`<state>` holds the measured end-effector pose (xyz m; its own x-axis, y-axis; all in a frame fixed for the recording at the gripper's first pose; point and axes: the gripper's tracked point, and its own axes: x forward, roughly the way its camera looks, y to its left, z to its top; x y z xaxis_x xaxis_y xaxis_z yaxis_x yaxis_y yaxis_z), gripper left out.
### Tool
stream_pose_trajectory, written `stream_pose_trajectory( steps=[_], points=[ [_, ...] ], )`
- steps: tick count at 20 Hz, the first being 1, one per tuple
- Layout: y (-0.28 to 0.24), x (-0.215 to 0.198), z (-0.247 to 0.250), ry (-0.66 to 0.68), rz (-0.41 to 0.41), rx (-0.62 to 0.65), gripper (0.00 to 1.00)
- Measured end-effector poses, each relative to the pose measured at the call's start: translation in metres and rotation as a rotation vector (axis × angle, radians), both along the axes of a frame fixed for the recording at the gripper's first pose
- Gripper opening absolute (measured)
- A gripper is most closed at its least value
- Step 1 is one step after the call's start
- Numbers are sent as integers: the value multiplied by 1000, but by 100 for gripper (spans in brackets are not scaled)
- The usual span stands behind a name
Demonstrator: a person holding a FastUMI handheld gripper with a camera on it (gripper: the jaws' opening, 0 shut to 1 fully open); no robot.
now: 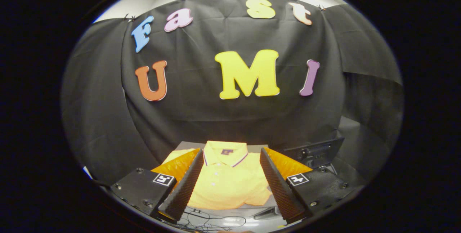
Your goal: Put the clothes into the washing machine and then close the washing machine lid.
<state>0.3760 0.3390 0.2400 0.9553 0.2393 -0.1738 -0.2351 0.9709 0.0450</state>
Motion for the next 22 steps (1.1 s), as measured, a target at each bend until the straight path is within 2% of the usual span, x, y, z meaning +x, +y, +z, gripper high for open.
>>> stream_pose_trajectory(
  steps=[5,9,12,16,19,22],
  points=[
    [50,64,-51,146,13,-70,98],
    [74,89,-99,258,30,-105,99],
    [70,112,-123,285,-26,-163,98],
    [59,124,-156,372,-75,-175,99],
    [62,125,-156,362,-70,-216,99],
    [62,125,-158,415,-82,-212,98]
  ],
)
